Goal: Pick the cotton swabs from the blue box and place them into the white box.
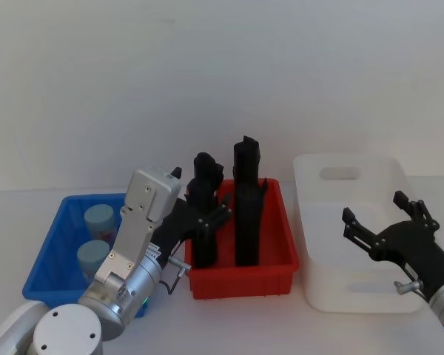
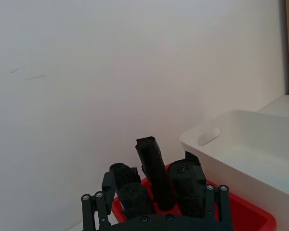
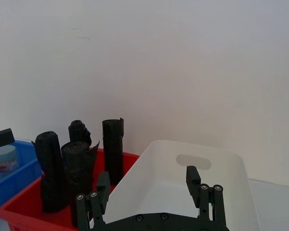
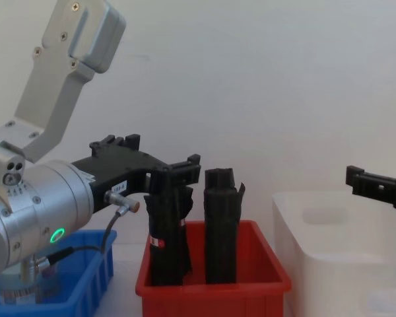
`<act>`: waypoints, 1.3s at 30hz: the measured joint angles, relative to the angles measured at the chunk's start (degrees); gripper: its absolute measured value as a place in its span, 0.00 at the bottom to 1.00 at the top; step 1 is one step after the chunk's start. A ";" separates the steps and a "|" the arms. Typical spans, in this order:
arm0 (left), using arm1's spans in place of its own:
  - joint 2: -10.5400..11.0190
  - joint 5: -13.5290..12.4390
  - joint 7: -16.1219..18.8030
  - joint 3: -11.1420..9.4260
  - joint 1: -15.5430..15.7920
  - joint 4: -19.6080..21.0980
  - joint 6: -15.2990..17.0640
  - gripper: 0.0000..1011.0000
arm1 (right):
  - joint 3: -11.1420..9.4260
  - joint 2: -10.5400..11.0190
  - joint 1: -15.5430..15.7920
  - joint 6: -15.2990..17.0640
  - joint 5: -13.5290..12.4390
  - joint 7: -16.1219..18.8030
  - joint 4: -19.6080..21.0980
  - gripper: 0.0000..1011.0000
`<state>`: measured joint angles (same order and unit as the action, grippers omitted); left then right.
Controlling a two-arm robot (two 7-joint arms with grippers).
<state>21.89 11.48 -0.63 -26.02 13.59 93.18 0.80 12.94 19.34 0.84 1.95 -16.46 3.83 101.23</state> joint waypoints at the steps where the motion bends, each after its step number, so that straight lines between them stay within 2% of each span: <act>1: 0.00 0.00 0.00 0.00 0.00 0.00 0.00 0.99 | 0.00 0.00 0.00 0.00 0.00 0.00 0.00 0.99; 39: 0.00 0.00 0.00 0.00 0.00 0.00 0.00 0.99 | 0.00 0.00 0.00 0.00 0.00 0.00 0.00 0.99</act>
<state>21.89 11.48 -0.63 -26.02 13.59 93.18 0.80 12.94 19.33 0.84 1.95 -16.46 3.83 101.23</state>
